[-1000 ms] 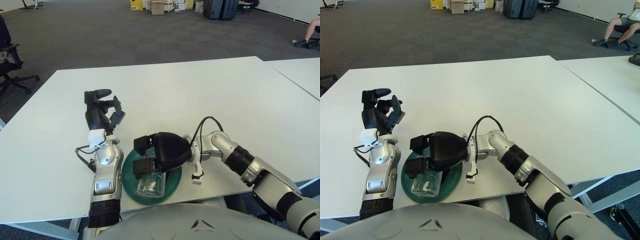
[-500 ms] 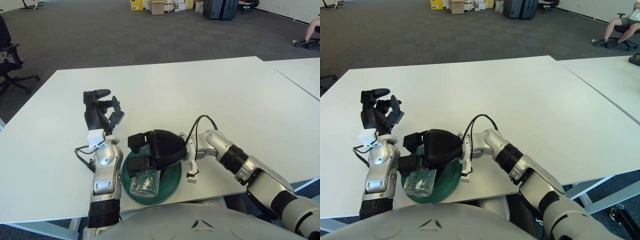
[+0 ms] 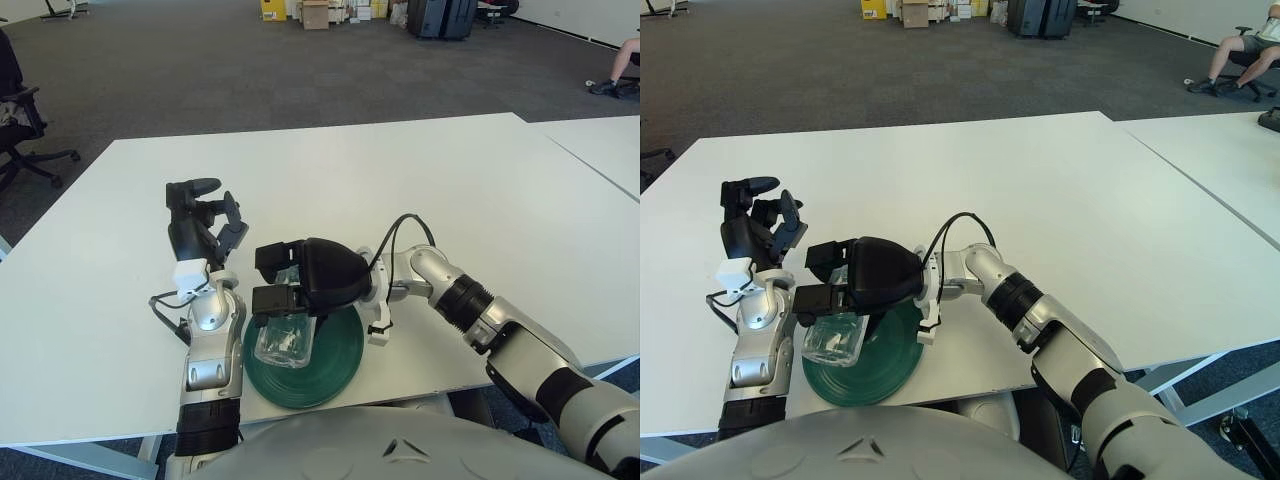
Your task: Put the bottle into the plate.
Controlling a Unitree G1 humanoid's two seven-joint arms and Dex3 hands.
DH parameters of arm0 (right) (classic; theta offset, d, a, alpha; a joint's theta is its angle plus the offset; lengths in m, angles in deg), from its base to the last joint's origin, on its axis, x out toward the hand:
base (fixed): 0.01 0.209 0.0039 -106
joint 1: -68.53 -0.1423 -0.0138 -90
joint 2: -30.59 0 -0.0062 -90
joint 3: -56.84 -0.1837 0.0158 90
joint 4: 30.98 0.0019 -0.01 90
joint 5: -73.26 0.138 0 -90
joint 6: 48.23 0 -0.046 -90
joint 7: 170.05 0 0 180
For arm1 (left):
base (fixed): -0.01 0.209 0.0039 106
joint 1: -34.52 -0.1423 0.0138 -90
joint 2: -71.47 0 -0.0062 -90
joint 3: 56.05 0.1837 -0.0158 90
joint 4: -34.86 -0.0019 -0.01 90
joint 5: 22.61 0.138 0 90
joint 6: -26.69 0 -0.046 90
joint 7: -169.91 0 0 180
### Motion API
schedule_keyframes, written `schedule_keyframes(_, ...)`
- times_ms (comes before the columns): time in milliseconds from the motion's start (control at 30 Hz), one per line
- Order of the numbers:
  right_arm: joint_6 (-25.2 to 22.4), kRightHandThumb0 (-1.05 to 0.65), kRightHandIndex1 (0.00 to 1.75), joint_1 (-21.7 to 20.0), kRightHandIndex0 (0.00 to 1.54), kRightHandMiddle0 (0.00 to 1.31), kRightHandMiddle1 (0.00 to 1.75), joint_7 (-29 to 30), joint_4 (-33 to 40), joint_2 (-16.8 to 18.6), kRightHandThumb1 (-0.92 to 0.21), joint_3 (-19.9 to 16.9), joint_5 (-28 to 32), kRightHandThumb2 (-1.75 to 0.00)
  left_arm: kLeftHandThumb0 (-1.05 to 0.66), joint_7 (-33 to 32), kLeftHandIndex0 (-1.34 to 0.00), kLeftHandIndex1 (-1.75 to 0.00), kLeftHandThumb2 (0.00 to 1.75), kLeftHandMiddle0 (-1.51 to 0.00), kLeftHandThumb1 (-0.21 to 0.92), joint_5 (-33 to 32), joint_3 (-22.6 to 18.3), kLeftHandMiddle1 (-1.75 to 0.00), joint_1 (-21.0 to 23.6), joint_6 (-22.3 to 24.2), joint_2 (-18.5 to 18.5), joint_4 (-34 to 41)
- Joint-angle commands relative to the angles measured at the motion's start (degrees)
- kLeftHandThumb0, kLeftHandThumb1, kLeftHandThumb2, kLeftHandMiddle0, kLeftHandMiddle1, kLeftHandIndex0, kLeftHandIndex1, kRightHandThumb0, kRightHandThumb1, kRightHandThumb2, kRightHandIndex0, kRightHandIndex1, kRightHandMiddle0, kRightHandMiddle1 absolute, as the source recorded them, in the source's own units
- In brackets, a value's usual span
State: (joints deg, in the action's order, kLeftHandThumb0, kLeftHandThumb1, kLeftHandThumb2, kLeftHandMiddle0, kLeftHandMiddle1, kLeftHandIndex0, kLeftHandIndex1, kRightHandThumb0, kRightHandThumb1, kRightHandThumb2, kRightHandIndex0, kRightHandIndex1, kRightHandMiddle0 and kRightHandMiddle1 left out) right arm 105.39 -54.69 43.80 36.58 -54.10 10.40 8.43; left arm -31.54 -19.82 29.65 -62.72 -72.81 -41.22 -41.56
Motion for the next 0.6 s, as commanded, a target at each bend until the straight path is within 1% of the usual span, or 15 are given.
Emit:
schedule_keyframes(0,-1.27,-0.43,1.75,-1.21,1.09,0.49,1.75,2.33,-0.59,0.04,-0.47,-0.16,-1.04,-1.12,-0.38,-0.01,-0.3,-1.75,0.75,-0.41,0.75,-0.08,-0.21,-1.63,0.18,-1.15,-1.48,0.14)
schedule_keyframes(233,-4.62,-0.43,1.75,-1.93,1.08,0.49,1.75,7.86,-1.29,0.09,-0.47,0.73,-5.32,-1.12,-0.38,0.24,-0.3,-1.75,0.76,-0.41,0.75,-0.67,-0.25,-1.63,-0.02,-1.33,-1.57,0.15)
schedule_keyframes(367,-7.14,-0.43,1.75,-3.5,1.06,0.49,1.75,14.62,-3.38,0.37,-0.48,2.37,-9.02,-1.11,-0.38,0.39,-0.3,-1.75,0.75,-0.41,0.75,-0.77,-0.28,-1.63,-0.31,-1.53,-1.45,0.48)
schedule_keyframes(567,-8.76,-0.42,1.75,-5.2,1.05,0.48,1.75,20.98,-5.29,0.27,-0.48,4.94,-11.31,-1.1,-0.38,0.4,-0.3,-1.75,0.75,-0.4,0.76,-0.48,-0.4,-1.62,-0.49,-2.21,-1.21,0.48)
